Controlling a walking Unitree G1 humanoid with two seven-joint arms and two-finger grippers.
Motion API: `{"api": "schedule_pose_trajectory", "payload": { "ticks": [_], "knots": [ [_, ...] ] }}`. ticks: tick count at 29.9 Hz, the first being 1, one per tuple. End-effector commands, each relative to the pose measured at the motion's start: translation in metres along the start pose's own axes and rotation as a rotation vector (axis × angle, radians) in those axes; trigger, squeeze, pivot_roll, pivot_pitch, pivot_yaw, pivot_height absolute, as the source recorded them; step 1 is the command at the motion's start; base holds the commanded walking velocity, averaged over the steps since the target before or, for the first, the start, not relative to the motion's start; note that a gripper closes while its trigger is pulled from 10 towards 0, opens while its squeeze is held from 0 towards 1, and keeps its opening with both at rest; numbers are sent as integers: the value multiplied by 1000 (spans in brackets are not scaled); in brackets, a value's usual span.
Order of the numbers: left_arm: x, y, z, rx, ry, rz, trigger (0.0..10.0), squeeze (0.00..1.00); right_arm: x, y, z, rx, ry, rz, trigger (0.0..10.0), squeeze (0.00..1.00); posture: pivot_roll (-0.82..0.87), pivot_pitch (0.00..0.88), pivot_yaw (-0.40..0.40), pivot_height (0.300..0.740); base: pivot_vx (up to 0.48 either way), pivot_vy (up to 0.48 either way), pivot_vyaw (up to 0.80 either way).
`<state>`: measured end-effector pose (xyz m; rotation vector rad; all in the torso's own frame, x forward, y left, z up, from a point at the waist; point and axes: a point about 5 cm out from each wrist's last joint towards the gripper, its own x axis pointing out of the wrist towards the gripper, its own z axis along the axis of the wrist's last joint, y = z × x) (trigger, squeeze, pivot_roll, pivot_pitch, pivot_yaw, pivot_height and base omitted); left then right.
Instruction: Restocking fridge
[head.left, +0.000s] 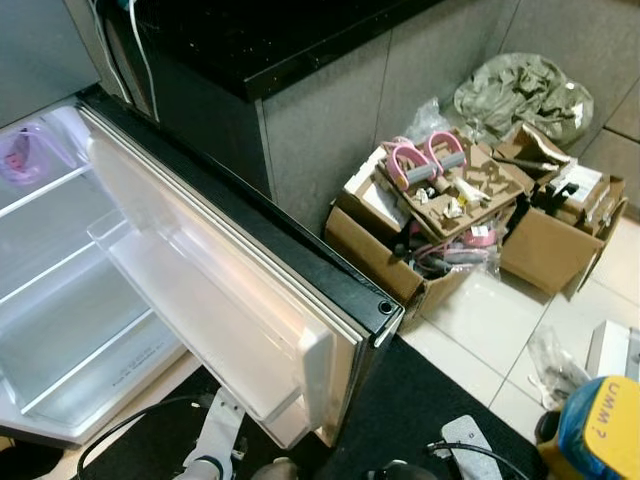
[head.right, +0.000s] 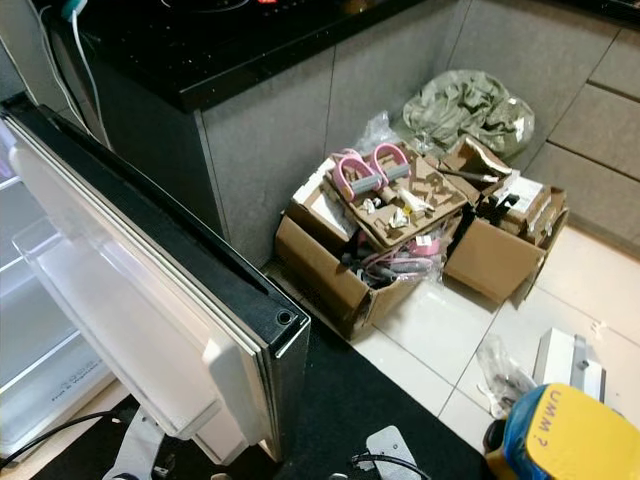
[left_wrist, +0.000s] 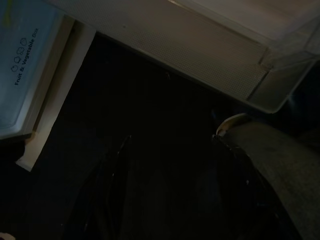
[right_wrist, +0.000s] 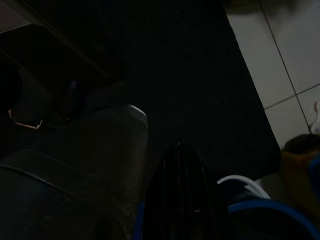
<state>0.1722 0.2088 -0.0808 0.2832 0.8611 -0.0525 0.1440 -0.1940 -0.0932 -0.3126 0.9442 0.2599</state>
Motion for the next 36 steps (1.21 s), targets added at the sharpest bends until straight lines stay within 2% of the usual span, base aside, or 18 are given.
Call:
{"api": "schedule_pose_trajectory", "payload": {
  "ticks": [1,5,10,15,22,36],
  "knots": [
    [-2,5,-8,-1,30,12,10000,0,0,-5,6,7,-29,-8,10000,0,-123,157,-24,740,0,0,0],
    [-2,4,-9,-10,34,7,10000,0,4,0,16,4,-55,3,10000,0,-120,157,-26,740,0,0,0],
    [-2,4,-9,-10,42,11,10000,0,3,5,9,3,-31,16,10000,0,-115,158,-25,740,-207,0,0],
    [-2,4,-10,-7,55,15,10000,0,-2,6,-7,19,14,18,10000,0,-117,157,-24,740,-379,0,0],
    [-2,4,-10,-9,55,17,10000,0,-3,7,-10,21,20,19,10000,0,-117,157,-25,740,-370,0,0],
    [-2,9,-11,-11,56,25,10000,0,-5,7,-16,30,33,20,10000,0,-118,151,-21,740,0,0,0]
  ]
}}
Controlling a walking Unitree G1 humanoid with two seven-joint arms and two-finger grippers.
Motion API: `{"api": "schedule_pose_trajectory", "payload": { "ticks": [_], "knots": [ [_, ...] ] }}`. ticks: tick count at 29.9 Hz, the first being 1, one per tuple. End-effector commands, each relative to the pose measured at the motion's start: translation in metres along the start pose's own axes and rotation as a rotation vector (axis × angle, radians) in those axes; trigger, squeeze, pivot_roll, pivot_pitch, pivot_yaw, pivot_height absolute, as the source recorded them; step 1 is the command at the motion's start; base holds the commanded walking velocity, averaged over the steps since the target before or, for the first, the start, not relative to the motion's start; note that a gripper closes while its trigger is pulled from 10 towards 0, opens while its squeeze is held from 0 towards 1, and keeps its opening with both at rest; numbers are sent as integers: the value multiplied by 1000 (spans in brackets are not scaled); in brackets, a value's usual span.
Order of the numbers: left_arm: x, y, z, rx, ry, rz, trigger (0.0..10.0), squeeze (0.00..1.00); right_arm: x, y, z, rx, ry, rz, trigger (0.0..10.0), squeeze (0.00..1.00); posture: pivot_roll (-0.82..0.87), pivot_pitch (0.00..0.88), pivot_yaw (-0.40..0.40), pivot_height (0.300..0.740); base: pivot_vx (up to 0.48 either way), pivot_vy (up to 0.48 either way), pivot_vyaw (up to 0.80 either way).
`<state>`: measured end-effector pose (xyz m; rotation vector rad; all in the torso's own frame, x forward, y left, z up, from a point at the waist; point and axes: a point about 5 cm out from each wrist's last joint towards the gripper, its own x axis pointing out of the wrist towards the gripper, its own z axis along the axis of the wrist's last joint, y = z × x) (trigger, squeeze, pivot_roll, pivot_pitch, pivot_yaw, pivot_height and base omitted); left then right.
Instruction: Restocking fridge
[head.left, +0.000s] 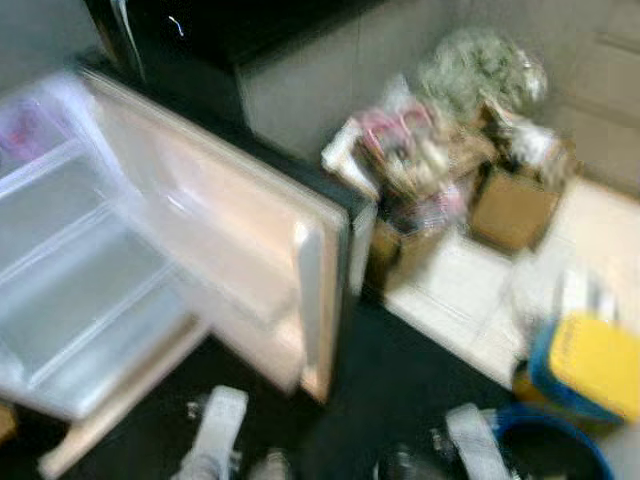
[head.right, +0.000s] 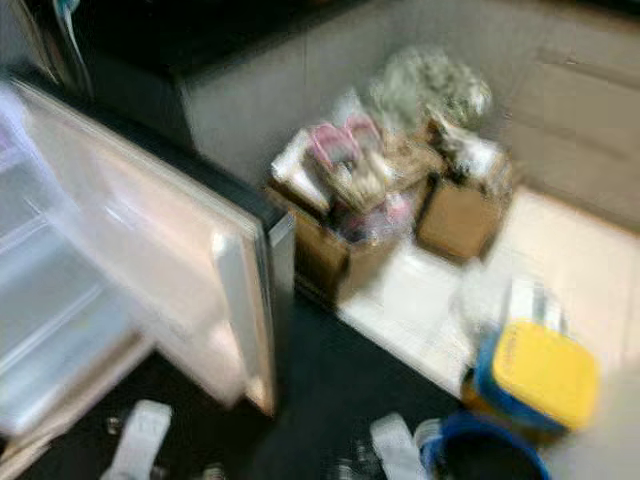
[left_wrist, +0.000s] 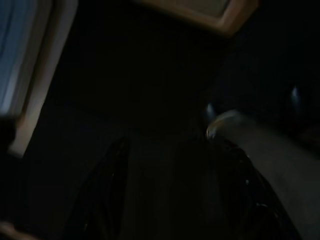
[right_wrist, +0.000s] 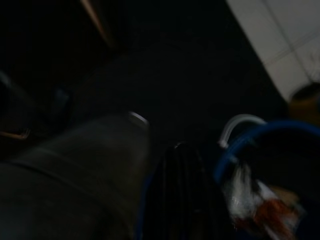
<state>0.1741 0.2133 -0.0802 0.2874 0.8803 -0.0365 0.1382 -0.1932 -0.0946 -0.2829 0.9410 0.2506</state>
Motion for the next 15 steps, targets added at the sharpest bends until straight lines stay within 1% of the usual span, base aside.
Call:
{"api": "schedule_pose_trajectory", "payload": {
  "ticks": [1,12,14,15],
  "knots": [
    [-3,4,-11,-7,37,14,10000,0,-3,4,-11,1,41,15,10000,0,-118,149,-21,740,0,0,0],
    [-3,5,-13,3,46,23,10000,0,-3,4,-9,-3,22,15,10000,0,-118,148,-20,740,0,0,0],
    [-3,6,-13,8,47,28,10000,0,0,-1,5,-11,-41,7,10000,0,-118,151,-19,740,0,0,0],
    [-3,6,-13,8,47,28,10000,0,0,-1,5,-11,-41,7,10000,0,-118,151,-19,740,0,0,0]
  ]
}}
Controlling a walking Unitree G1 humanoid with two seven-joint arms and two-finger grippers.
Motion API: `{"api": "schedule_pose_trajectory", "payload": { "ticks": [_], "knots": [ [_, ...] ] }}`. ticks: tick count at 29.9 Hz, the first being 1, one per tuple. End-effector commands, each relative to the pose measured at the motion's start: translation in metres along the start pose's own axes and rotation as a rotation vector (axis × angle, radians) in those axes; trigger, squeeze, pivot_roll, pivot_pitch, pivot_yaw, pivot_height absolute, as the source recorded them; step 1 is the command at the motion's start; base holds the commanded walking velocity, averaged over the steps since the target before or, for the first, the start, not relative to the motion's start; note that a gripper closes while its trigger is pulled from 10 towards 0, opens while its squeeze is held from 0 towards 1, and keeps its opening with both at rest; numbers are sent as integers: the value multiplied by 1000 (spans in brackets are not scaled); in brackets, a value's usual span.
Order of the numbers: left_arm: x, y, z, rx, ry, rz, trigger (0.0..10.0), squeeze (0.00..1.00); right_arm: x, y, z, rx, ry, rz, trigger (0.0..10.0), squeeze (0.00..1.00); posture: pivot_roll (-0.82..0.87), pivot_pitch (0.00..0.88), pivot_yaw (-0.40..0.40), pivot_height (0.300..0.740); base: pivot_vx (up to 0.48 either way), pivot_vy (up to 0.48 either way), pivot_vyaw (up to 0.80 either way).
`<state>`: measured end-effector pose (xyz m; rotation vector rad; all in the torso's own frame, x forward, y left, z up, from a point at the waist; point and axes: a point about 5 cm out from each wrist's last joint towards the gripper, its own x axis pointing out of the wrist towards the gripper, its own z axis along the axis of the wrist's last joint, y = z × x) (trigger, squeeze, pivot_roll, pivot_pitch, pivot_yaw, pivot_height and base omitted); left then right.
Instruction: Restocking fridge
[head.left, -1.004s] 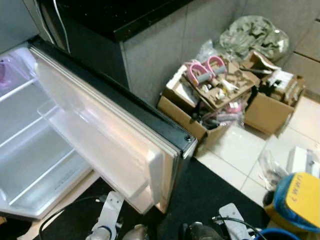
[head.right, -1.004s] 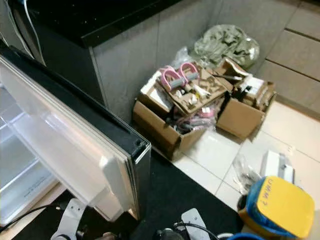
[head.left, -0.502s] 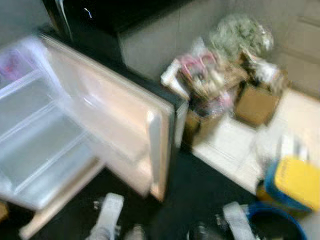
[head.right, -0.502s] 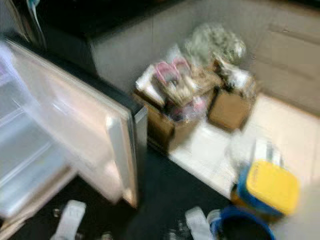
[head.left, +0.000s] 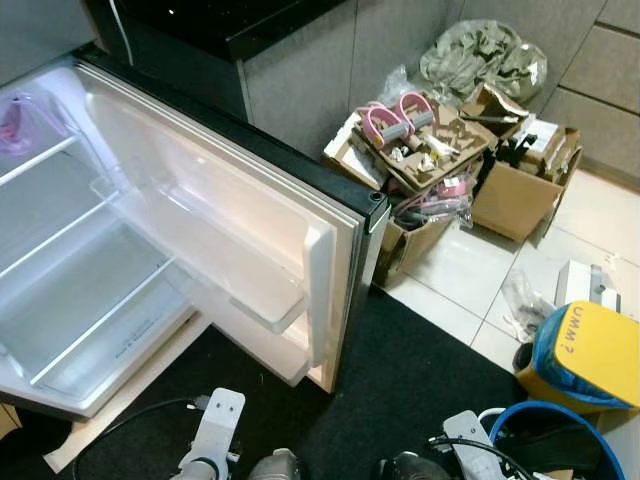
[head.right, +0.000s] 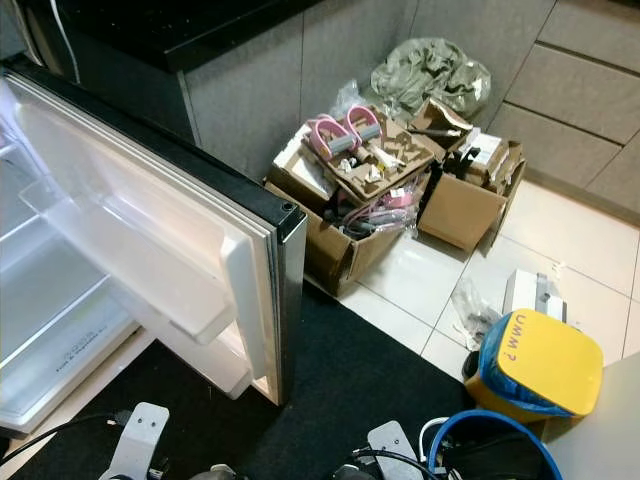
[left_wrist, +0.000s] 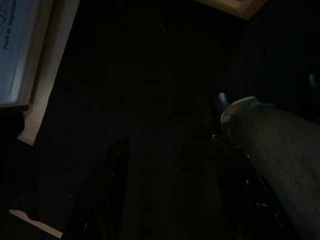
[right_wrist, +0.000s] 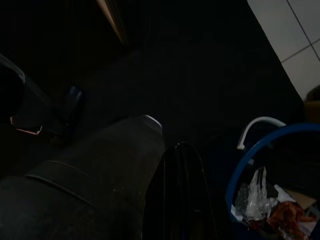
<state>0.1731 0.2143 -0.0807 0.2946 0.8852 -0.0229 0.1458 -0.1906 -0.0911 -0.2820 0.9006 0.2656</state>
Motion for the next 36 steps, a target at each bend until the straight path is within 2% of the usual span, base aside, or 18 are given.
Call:
{"api": "schedule_pose_trajectory", "payload": {
  "ticks": [1,3,6,9,10,11,14,16,19,21,25,30,36],
  "knots": [
    [-3,6,-11,8,40,14,10000,0,-2,-1,-3,-2,-4,0,10000,0,-118,151,-19,740,0,0,0],
    [-3,6,-11,10,40,14,10000,0,2,-10,16,-13,-78,-19,10000,0,-120,155,-17,740,0,0,0],
    [-3,7,-11,11,40,15,10000,0,3,-15,27,-20,-118,-28,10000,0,-120,156,-17,740,0,0,0],
    [-4,8,-13,15,50,15,10000,0,6,-33,92,-76,-350,-44,10000,0,-118,161,-16,740,0,0,0],
    [-4,8,-14,15,52,16,10000,0,5,-36,105,-89,-395,-43,10000,0,-118,161,-16,740,0,0,0],
    [-4,8,-14,15,52,16,10000,0,5,-36,105,-89,-395,-43,10000,0,-118,161,-16,740,0,0,0],
    [-4,8,-18,9,76,23,10000,0,0,-38,151,-128,-537,-6,10000,0,-112,164,-18,740,0,0,0],
    [-6,11,-25,-13,112,48,10000,0,-2,-37,176,-154,-594,11,10000,0,-109,166,-18,740,0,0,0],
    [-12,22,-40,-142,159,125,10000,0,-1,-41,199,-173,-610,-7,10000,0,-92,173,-20,740,0,0,0],
    [-14,26,-43,-172,166,147,10000,0,0,-42,204,-176,-610,-19,10000,0,-92,173,-20,740,0,0,0],
    [-29,53,-70,-263,214,260,10000,0,-2,-51,236,-210,-605,-79,10000,0,-52,183,-23,740,0,0,0],
    [-36,60,-82,-255,243,271,10000,0,-4,-54,251,-250,-603,-85,10000,0,-32,188,-26,740,0,0,0],
    [-40,57,-90,-259,261,235,10000,0,-5,-45,266,-299,-625,-40,10000,0,-34,194,-26,740,0,0,0]
  ]
}}
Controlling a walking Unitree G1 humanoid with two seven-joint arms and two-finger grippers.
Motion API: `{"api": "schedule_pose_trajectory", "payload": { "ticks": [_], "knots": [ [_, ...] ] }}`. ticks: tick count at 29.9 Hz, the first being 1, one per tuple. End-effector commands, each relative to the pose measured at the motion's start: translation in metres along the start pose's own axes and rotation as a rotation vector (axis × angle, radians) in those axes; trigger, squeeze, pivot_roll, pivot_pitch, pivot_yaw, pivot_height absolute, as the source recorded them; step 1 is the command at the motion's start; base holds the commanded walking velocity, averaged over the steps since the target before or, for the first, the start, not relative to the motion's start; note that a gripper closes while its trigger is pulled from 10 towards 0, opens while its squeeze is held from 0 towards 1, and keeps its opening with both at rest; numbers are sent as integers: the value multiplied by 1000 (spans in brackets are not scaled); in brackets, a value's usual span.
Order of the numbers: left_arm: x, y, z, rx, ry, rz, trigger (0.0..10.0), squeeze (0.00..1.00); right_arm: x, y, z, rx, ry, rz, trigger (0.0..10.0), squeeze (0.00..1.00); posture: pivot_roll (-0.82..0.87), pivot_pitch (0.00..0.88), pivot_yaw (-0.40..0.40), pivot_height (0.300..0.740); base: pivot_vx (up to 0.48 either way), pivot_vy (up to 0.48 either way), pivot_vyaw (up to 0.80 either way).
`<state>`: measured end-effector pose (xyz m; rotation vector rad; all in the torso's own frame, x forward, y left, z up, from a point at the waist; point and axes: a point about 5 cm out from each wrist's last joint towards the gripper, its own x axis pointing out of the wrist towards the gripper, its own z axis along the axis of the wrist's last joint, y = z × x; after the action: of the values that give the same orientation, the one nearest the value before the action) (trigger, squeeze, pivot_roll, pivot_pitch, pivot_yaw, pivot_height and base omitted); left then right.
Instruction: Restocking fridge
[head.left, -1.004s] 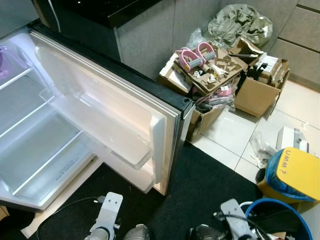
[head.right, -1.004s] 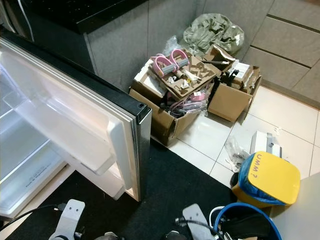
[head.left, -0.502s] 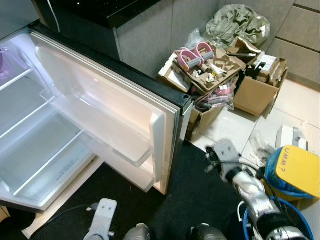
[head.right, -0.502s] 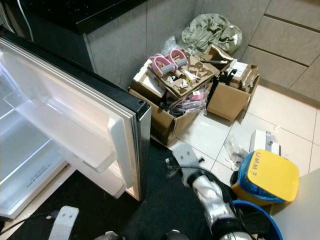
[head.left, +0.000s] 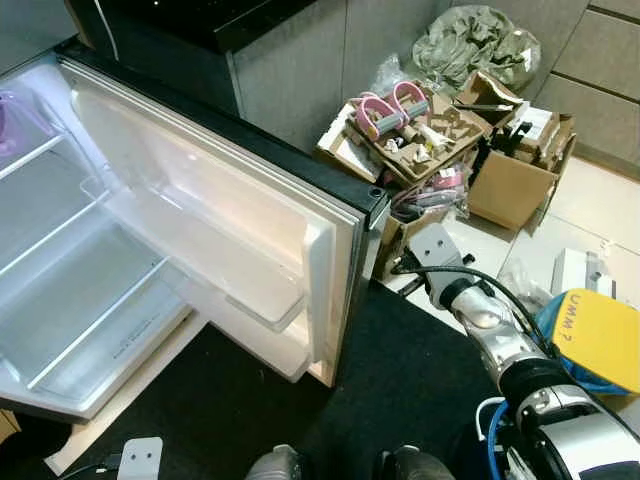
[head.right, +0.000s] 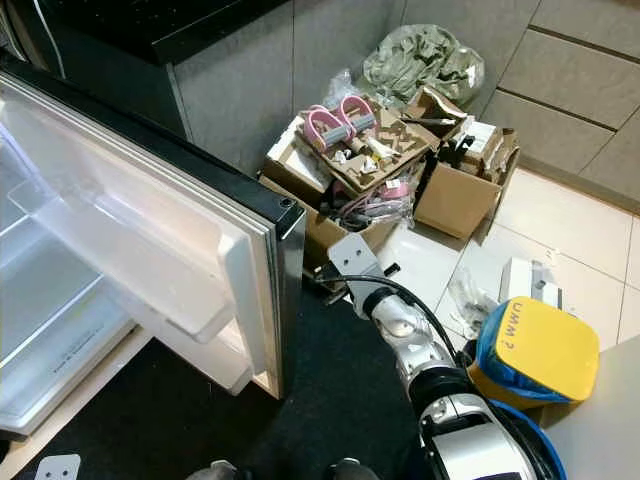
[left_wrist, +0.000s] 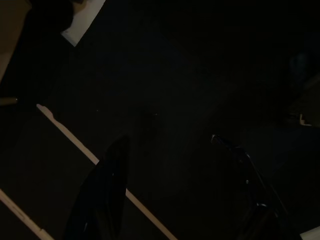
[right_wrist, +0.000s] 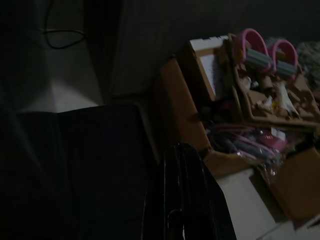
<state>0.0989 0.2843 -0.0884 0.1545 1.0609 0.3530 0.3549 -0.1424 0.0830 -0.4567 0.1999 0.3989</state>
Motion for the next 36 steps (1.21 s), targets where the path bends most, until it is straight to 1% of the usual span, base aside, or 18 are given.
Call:
{"api": "schedule_pose_trajectory", "payload": {
  "ticks": [1,8,17,19,20,21,23,24,26,27,28,29,30,32,33,34,35,36],
  "knots": [
    [-3,6,-15,18,44,-6,10000,0,3,11,-1,-16,17,53,10000,0,-34,196,-26,740,0,0,0],
    [-9,7,-35,54,96,-16,10000,0,15,33,22,-32,-35,139,10000,0,-24,203,-29,740,0,0,0],
    [-9,6,-35,51,95,-18,10000,0,21,47,39,-32,-82,179,10000,0,-21,201,-29,740,0,0,0],
    [-9,6,-35,56,89,-23,10000,0,21,58,53,5,-162,244,10000,0,-25,200,-29,740,0,0,0],
    [-9,6,-35,59,88,-25,10000,0,21,68,67,45,-239,301,10000,0,-31,199,-28,740,0,0,0],
    [-9,6,-35,59,88,-25,10000,0,21,68,67,45,-239,301,10000,0,-31,199,-28,740,0,0,0],
    [-9,6,-35,65,88,-28,10000,0,18,87,92,91,-368,404,10000,0,-33,198,-25,740,0,0,0],
    [-9,6,-35,65,88,-28,10000,0,18,87,92,91,-368,404,10000,0,-33,198,-25,740,0,0,0],
    [-9,6,-34,75,86,-33,10000,0,3,128,129,147,-525,640,10000,0,-29,194,-24,740,0,0,0],
    [-9,6,-34,77,84,-36,10000,0,-13,152,148,222,-584,817,10000,0,-26,193,-25,740,0,0,0],
    [-9,6,-34,77,84,-36,10000,0,-13,152,148,222,-584,817,10000,0,-26,193,-25,740,0,0,0],
    [-9,6,-33,79,82,-38,10000,0,-30,172,164,285,-632,978,10000,0,-23,194,-27,740,0,0,0],
    [-9,6,-33,79,82,-38,10000,0,-30,172,164,285,-632,978,10000,0,-23,194,-27,740,0,0,0],
    [-9,5,-34,79,78,-39,10000,0,-72,201,178,373,-653,1332,10000,0,-17,190,-31,740,0,0,0],
    [-9,5,-34,79,78,-39,10000,0,-72,201,178,373,-653,1332,10000,0,-17,190,-31,740,0,0,0],
    [-9,5,-34,80,78,-39,10000,0,-87,209,179,427,-626,1479,10000,0,-21,186,-33,740,0,0,0],
    [-9,4,-33,88,79,-40,10000,0,-91,211,181,464,-621,1529,10000,0,-20,188,-34,740,0,0,0],
    [-9,4,-33,88,79,-40,10000,0,-91,211,181,464,-621,1529,10000,0,-20,188,-34,740,0,0,0]
  ]
}}
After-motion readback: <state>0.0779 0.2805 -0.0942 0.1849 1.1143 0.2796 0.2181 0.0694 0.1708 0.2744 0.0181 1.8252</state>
